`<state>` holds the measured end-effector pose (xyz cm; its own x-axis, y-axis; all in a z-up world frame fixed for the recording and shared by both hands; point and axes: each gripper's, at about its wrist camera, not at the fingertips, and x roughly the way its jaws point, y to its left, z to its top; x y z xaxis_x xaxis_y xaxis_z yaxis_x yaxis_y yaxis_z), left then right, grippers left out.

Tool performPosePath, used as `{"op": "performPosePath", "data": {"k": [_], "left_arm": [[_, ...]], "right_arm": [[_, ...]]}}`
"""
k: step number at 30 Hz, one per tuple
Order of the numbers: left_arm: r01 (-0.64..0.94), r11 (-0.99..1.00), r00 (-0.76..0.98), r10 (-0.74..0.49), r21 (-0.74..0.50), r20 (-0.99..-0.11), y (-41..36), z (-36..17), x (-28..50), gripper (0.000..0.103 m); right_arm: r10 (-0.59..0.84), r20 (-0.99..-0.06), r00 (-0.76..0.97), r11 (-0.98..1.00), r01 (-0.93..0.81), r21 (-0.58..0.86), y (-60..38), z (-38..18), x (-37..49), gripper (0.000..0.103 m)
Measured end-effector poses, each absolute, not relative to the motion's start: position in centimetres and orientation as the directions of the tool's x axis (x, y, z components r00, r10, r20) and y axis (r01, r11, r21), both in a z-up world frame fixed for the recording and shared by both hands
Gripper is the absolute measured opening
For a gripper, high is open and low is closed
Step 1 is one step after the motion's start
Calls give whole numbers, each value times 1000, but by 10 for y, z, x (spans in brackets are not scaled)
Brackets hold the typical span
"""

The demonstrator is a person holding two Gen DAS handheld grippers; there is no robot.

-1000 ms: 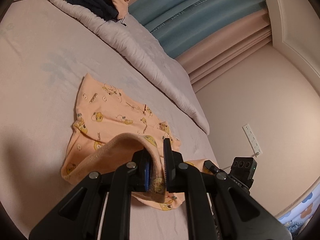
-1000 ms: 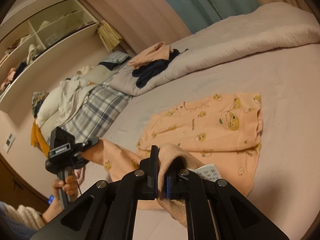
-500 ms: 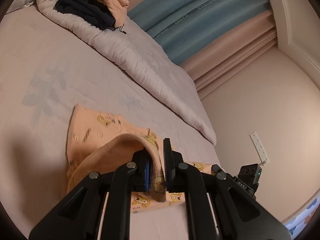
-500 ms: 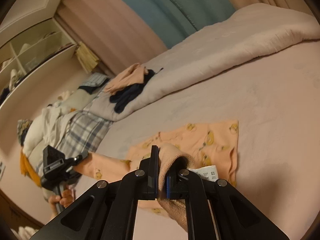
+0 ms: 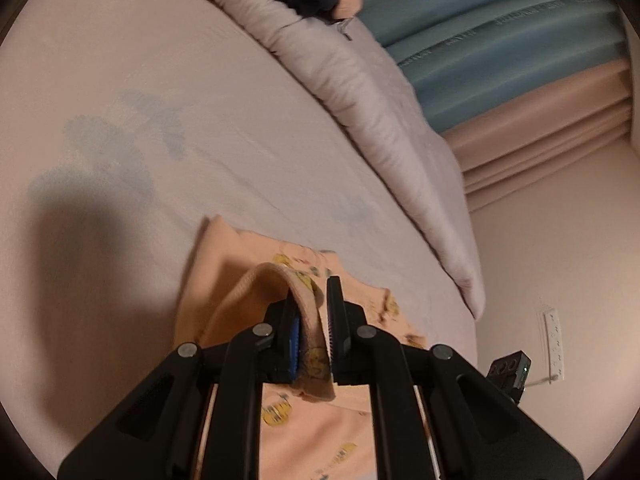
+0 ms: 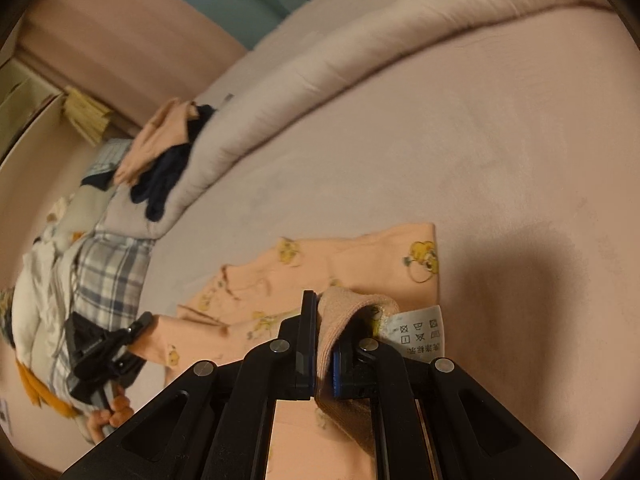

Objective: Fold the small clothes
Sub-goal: 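Lower the hem onto the shirt and open both grippers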

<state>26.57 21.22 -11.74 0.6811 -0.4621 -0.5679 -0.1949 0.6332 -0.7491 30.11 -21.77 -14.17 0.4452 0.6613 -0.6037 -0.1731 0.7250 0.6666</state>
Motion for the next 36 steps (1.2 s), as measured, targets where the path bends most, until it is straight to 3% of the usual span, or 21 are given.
{"op": "performPosePath", "data": {"k": [5, 9, 15, 17, 19, 21, 26, 30, 31, 33, 34, 35, 36], "left_arm": [[-219, 581, 624, -534, -784, -570, 217, -134, 272, 9], [-144, 574, 582, -610, -806, -538, 212, -130, 257, 14], [-107, 626, 557, -606, -773, -568, 206, -122, 248, 11], [-114, 631, 557, -599, -767, -575, 205, -123, 250, 10], [-116, 625, 562, -599, -772, -570, 204, -124, 252, 6], [-122, 591, 575, -613, -797, -542, 206, -125, 253, 6], [-194, 412, 662, -615, -890, -429, 226, -127, 265, 6], [-301, 364, 694, -550, -881, -464, 236, -133, 286, 7], [-340, 342, 699, -531, -876, -479, 239, -138, 288, 10], [-445, 288, 671, -521, -848, -528, 246, -153, 293, 38], [-465, 276, 654, -534, -841, -536, 248, -158, 295, 56], [-485, 275, 631, -548, -830, -550, 249, -163, 296, 54], [-483, 285, 631, -543, -828, -555, 251, -163, 294, 54]], "right_arm": [[699, -609, 374, 692, -139, 709, -226, -148, 303, 8], [773, -537, 338, 616, -195, 763, -238, -135, 282, 37], [782, -553, 287, 618, -244, 747, -238, -134, 264, 38], [723, -625, 295, 689, -248, 681, -231, -135, 262, 37], [690, -669, 275, 723, -239, 648, -224, -140, 264, 9], [675, -685, 273, 738, -229, 635, -223, -143, 267, 8], [806, -482, 344, 545, -114, 830, -242, -137, 293, 7], [791, -411, 453, 469, -17, 883, -248, -136, 325, 7], [780, -416, 467, 457, 28, 889, -249, -141, 333, 7], [753, -466, 465, 460, 134, 878, -251, -158, 346, 7], [745, -482, 462, 464, 161, 871, -252, -163, 348, 18], [731, -503, 460, 472, 191, 861, -255, -170, 347, 27], [727, -506, 463, 475, 192, 859, -257, -172, 345, 43]]}}
